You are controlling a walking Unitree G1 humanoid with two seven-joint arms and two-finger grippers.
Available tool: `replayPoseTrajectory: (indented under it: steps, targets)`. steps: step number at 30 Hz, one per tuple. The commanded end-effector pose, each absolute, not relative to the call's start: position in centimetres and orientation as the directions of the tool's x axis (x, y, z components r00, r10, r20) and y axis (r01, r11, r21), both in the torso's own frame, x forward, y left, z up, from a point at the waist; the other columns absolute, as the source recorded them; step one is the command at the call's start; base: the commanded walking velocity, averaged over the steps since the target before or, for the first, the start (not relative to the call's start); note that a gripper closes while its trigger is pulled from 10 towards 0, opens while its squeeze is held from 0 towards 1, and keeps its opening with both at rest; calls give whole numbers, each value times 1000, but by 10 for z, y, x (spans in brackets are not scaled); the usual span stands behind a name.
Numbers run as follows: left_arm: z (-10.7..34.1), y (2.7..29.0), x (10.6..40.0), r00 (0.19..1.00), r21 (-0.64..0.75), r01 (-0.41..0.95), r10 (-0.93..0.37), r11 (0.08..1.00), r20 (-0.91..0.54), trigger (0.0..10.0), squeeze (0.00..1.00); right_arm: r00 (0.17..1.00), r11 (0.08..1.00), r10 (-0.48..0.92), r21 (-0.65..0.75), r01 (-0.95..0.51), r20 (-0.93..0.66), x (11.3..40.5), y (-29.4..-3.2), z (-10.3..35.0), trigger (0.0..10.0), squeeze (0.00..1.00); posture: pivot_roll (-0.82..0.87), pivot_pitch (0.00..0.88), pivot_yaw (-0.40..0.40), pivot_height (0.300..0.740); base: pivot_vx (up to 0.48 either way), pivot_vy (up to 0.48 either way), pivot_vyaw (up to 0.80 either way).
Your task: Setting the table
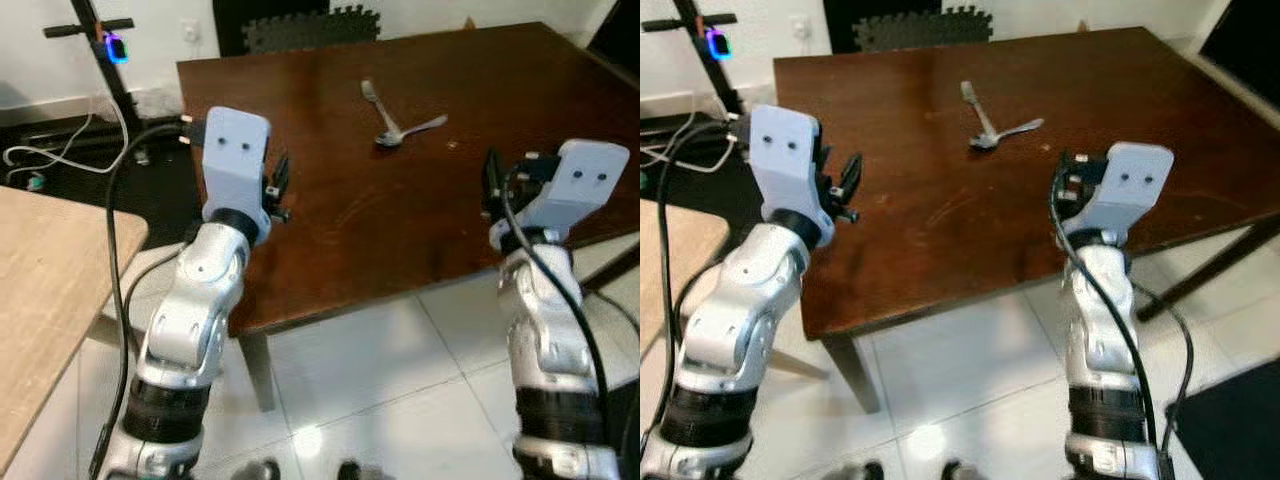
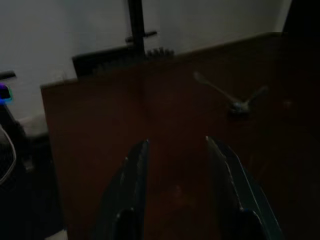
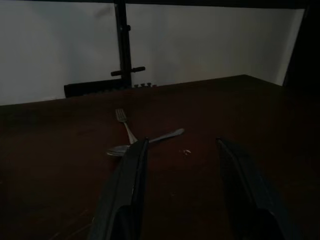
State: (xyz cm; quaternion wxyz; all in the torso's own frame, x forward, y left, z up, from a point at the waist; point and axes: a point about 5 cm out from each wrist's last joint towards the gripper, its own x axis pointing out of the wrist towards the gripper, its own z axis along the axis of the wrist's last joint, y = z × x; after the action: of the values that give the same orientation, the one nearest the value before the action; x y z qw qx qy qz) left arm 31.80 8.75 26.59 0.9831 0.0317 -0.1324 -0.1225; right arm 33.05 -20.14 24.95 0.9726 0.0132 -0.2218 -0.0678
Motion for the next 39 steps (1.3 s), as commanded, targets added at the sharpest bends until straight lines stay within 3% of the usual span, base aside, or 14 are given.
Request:
replayPoseTrajectory:
  steps: [1,11,22,39]
  targets:
    - [261,86,317,939,103,238,-256,966,232,10000,0,898,988,-154,57,143,413,329,-206,244,10000,0,16,158,51,740,0,0,0]
    - [261,89,319,942,92,227,-243,969,232,10000,0,898,988,-154,56,144,412,329,-206,244,10000,0,17,162,53,740,0,-227,0]
    - [261,90,319,945,91,217,-233,972,230,10000,0,899,988,-157,58,146,410,329,-207,243,10000,0,16,164,54,740,250,-292,0]
    - [262,91,320,947,66,210,-220,975,234,10000,0,899,988,-155,56,145,409,328,-207,243,10000,0,14,166,51,740,74,0,0]
